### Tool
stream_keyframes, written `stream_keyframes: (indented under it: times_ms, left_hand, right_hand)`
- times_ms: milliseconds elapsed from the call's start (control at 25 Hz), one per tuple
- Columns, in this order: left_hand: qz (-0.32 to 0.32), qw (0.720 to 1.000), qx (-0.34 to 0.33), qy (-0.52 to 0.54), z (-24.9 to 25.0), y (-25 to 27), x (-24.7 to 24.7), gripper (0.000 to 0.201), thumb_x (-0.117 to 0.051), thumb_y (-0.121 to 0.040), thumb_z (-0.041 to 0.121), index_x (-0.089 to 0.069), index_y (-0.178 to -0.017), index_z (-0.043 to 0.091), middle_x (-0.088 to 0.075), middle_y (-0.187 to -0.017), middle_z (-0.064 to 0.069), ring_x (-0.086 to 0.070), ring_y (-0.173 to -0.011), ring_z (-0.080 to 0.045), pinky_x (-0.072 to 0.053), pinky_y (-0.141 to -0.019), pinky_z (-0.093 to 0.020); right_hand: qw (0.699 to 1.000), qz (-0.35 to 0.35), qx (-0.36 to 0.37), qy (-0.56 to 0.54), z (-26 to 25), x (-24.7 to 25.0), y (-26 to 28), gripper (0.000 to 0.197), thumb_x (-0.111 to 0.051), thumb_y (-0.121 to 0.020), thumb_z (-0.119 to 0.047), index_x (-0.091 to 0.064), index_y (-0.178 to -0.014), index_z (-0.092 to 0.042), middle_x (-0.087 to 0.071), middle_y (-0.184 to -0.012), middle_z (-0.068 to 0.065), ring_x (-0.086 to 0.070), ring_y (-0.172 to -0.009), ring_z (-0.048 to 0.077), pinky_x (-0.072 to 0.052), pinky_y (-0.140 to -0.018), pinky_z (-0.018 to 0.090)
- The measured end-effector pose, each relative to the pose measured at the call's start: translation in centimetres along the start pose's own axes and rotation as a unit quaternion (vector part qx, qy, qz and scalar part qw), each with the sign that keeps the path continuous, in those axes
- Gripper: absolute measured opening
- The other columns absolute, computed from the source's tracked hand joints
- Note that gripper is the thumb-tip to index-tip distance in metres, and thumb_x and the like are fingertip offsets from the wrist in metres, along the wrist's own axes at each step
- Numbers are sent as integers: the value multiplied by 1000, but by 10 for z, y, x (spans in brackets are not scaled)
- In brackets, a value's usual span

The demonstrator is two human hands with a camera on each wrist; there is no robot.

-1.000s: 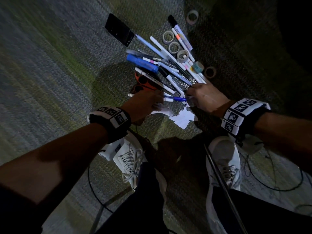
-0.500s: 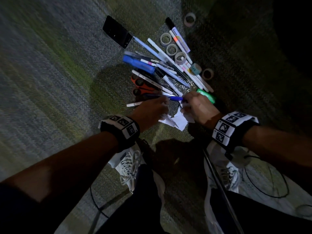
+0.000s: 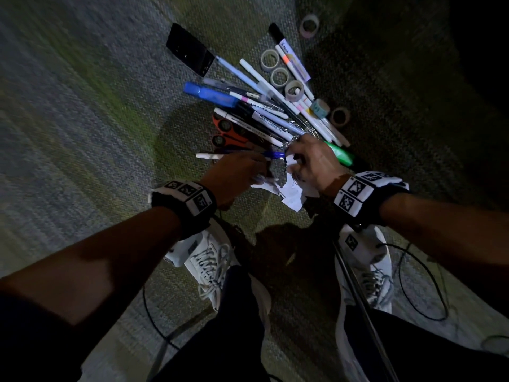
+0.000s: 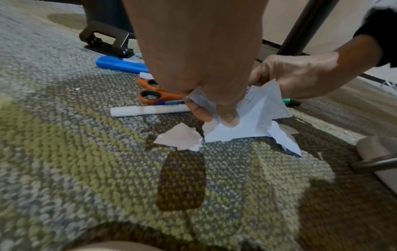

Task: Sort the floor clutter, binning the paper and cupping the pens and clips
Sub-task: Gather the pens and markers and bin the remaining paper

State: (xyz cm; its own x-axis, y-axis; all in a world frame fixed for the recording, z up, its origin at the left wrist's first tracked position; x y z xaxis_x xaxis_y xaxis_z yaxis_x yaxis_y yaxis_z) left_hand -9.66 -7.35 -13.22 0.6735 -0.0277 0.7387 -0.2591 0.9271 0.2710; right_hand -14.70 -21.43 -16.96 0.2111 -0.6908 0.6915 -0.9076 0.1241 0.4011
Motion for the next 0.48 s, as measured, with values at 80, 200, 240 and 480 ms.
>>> stream_keyframes:
  times_ms: [80,200,240,480]
  left_hand:
    - [-31,999,-1,17,6,-4,-6,14,-68,-84,18,-73,-92,8,-68,-103,-11,-66,-97,-31,-52,-80,-44]
    - [-69,996,-22,44,19,-8,-13,25,-53,-85,30,-71,-88,12,-67,-102,-6,-65,-96,-25,-52,-79,-41]
    - [-87,995,-20,38,22,-9,-19,29,-51,-86,31,-71,-92,11,-66,-108,-7,-64,-102,-25,-52,-82,-40]
    - [-117,991,36,-58,14,-15,-41,23,-48,-95,8,-66,-109,7,-66,-115,-21,-62,-107,-38,-51,-91,-51]
  right_hand:
    - [1000,-16,9,4,-1,3,-1,23,-79,-75,-14,-76,-98,-9,-62,-99,15,-63,-90,32,-46,-72,29]
    - [1000,-21,-9,-14,7,17,0,17,-80,-73,-15,-78,-90,-11,-70,-93,12,-67,-86,29,-51,-72,28]
    - [999,-35,-14,-14,14,18,1,18,-82,-72,-19,-77,-89,-13,-70,-93,9,-66,-86,27,-53,-74,31]
    - [971,-164,145,97,-7,-3,34,25,-84,-65,-34,-77,-87,-22,-61,-113,5,-55,-107,26,-46,-93,38]
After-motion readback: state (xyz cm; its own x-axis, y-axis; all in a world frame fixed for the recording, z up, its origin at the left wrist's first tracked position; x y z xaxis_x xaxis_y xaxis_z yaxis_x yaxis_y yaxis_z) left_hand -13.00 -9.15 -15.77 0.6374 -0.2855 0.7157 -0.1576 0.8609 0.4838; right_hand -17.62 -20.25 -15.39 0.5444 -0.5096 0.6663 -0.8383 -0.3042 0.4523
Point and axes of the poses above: each hand's wrist, its own y-axis away from the middle knuckle, its own x-axis out of the back of the hand, z = x × y, the point moved 8 cm from there along -y, towards the middle knuckle
